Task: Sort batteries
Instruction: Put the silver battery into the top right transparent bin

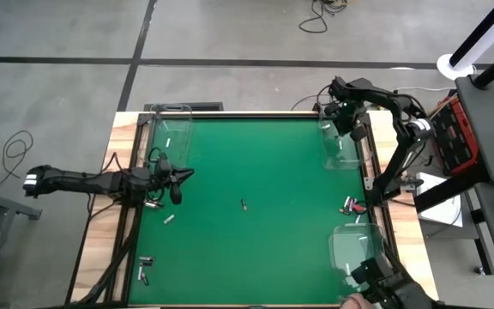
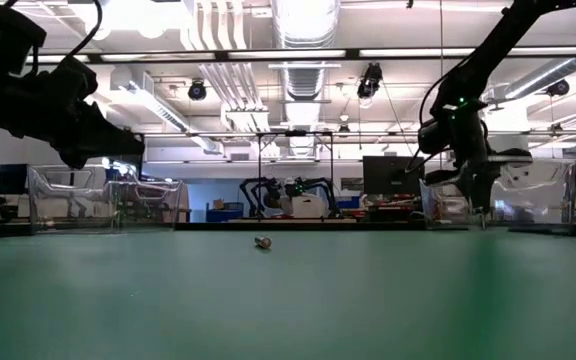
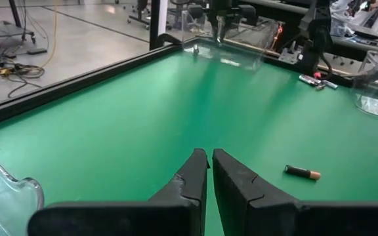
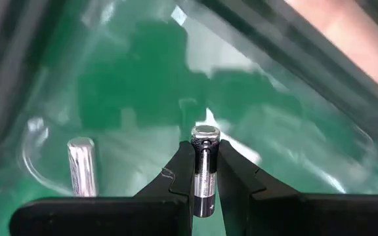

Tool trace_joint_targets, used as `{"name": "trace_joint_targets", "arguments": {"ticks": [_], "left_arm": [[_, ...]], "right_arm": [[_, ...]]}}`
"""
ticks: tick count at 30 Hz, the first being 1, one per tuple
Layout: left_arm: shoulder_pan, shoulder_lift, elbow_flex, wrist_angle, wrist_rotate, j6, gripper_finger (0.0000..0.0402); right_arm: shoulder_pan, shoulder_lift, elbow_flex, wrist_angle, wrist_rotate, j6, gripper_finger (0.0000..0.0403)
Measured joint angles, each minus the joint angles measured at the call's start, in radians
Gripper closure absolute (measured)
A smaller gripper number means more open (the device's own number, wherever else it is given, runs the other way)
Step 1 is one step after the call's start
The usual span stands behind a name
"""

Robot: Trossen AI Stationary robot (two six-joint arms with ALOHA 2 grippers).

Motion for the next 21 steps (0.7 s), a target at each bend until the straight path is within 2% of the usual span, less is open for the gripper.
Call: {"name": "trace_joint_targets", "arguments": {"ticks": [12, 21], "left_arm": [[0.002, 0.009, 0.000, 0.000, -0.009, 0.002, 0.0393], [0.003, 0.008, 0.000, 0.000, 0.003, 0.001, 0.0393]], "right_arm": [[0.004, 0.000, -0.003, 0.018, -0.023, -0.003, 0.0366], [0.014, 0.000, -0.008, 0.003, -0.038, -0.006, 0.0299]]}}
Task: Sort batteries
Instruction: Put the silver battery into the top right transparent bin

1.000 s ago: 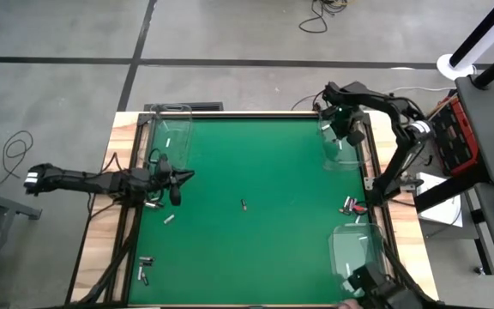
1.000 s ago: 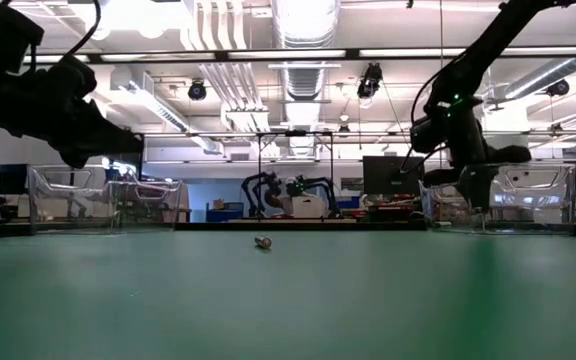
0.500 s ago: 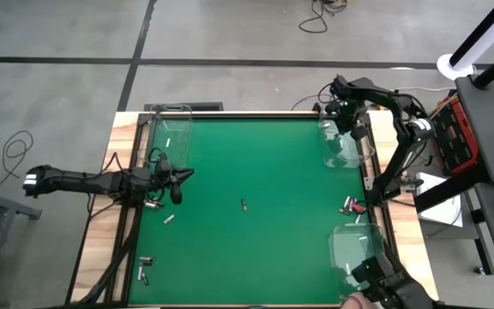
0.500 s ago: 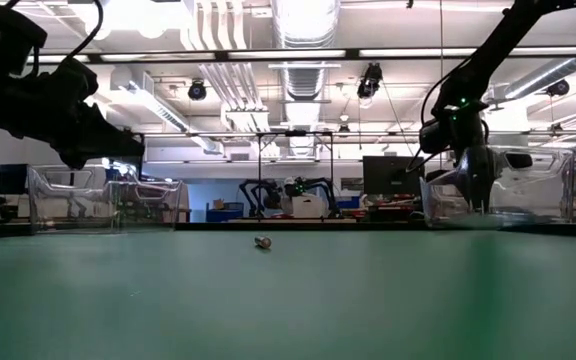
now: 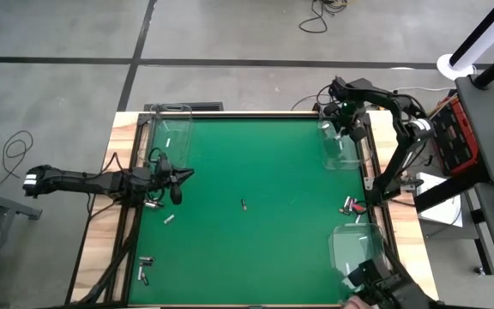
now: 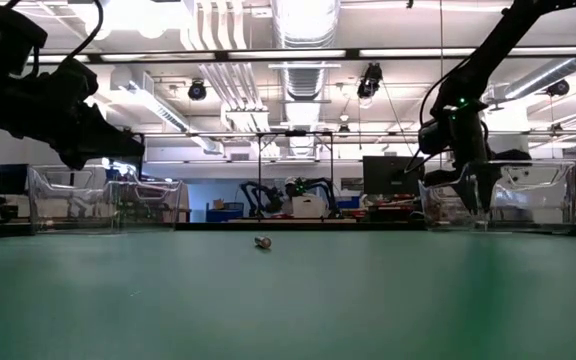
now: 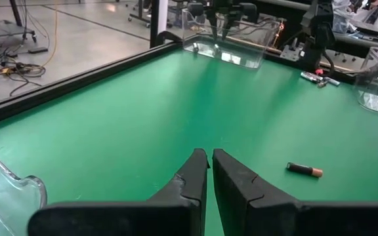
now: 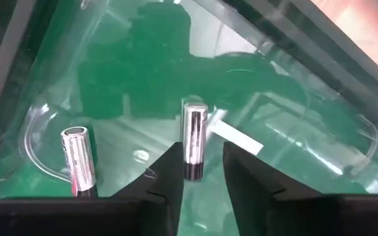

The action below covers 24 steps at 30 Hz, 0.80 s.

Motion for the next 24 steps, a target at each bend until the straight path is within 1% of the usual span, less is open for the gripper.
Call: {"name": "trace_joint_targets", "arguments": {"ticks": [4, 7, 12, 16, 18, 20, 22, 24], "left_arm": [[0.000, -0.003, -0.001, 0.001, 0.014, 0.000, 0.0393], [0.000, -0.002, -0.002, 0.016, 0.045, 0.002, 0.0393], [0.001, -0.003, -0.004, 0.028, 0.058, 0.011, 0.0393], [0.001, -0.002, -0.004, 0.034, 0.124, 0.011, 0.0393], [0.001, -0.002, -0.004, 0.035, 0.171, 0.010, 0.0393], [0.001, -0.002, -0.004, 0.040, 0.222, 0.009, 0.0393], [0.001, -0.002, -0.004, 0.043, 0.274, 0.008, 0.0393], [0.001, -0.002, -0.004, 0.045, 0.315, 0.008, 0.0393]], "right_arm": [[0.017, -0.007, 0.009, -0.029, -0.001, -0.006, 0.0278], [0.039, -0.043, 0.018, -0.057, -0.003, -0.008, 0.0264], [0.102, -0.164, 0.037, -0.148, 0.030, 0.044, 0.0244], [0.185, -0.298, 0.043, -0.220, 0.093, 0.064, 0.0234], [0.245, -0.367, 0.043, -0.234, 0.126, 0.048, 0.0231], [0.341, -0.428, 0.040, -0.250, 0.140, 0.027, 0.0229], [0.466, -0.471, 0.040, -0.268, 0.144, 0.049, 0.0230], [0.618, -0.497, 0.039, -0.278, 0.163, 0.112, 0.0231]]}}
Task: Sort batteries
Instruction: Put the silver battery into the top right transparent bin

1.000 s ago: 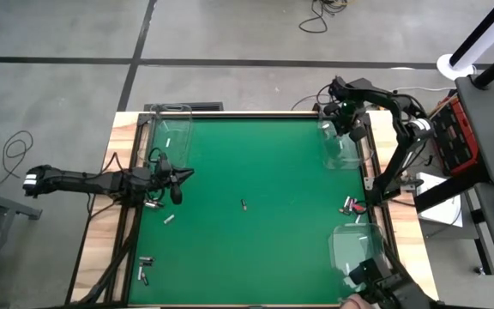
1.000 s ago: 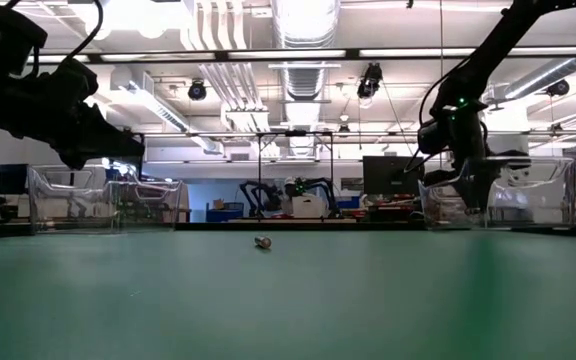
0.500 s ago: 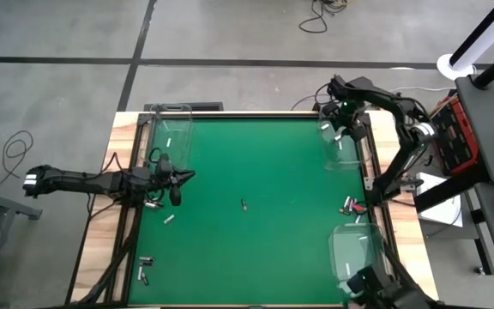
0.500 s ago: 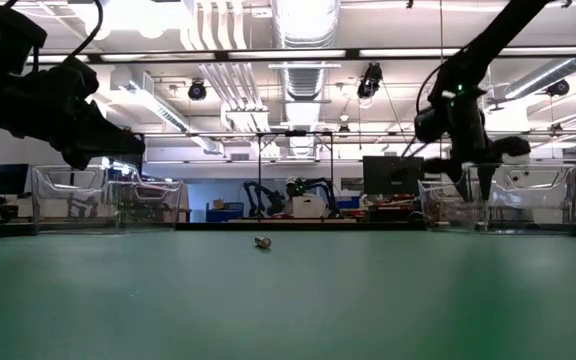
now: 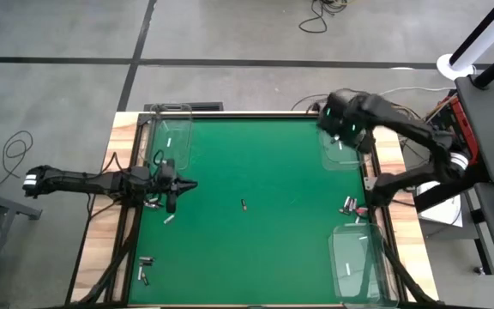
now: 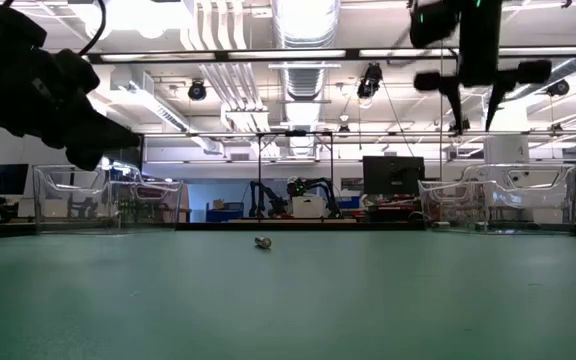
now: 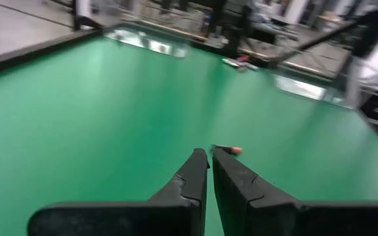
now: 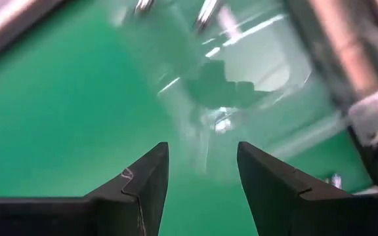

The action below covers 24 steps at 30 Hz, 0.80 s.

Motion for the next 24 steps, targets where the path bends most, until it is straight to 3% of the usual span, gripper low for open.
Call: {"name": "trace_joint_targets", "arguments": {"ticks": [5, 10, 16, 24], "left_arm": [[0.000, 0.000, 0.000, 0.040, 0.055, -0.044, 0.0393], [-0.001, 0.007, 0.062, 0.037, 0.055, -0.101, 0.0393], [-0.001, 0.060, 0.231, -0.067, -0.022, -0.052, 0.0393], [-0.001, 0.168, 0.489, -0.361, -0.033, -0.084, 0.0393]], "right_arm": [[0.387, 0.003, -0.008, -0.029, 0.052, 0.257, 0.0230], [0.658, 0.059, -0.058, -0.169, -0.007, 0.475, 0.0232], [0.730, 0.052, -0.240, -0.091, -0.110, 0.489, 0.0241], [0.731, 0.038, -0.411, 0.025, -0.115, 0.570, 0.0252]]}}
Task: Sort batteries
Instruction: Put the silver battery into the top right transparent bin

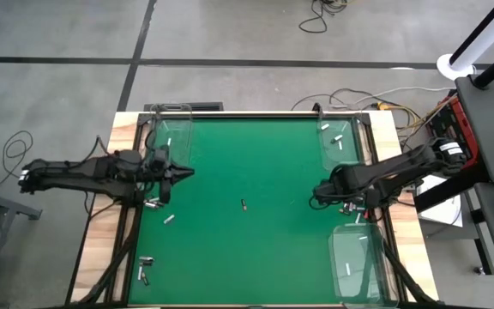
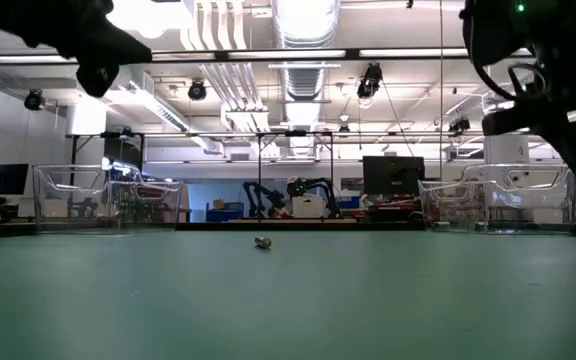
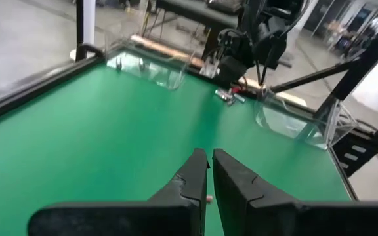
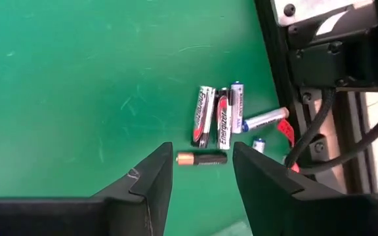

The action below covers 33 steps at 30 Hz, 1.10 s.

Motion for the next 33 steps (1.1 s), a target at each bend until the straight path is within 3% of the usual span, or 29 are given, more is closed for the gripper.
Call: {"name": "trace_joint_targets", "arguments": {"ticks": [7, 17, 33], "left_arm": [[0.000, 0.051, 0.089, -0.070, 0.000, 0.016, 0.0393], [0.000, 0.060, 0.028, -0.076, 0.000, 0.023, 0.0393], [0.000, 0.118, 0.021, -0.072, -0.009, 0.083, 0.0393]], "right_arm": [[0.006, 0.000, -0.057, 0.102, -0.028, 0.034, 0.0248], [0.071, 0.000, -0.137, 0.189, -0.044, 0.184, 0.0264], [0.072, 0.001, -0.229, 0.331, -0.040, 0.199, 0.0276]]}}
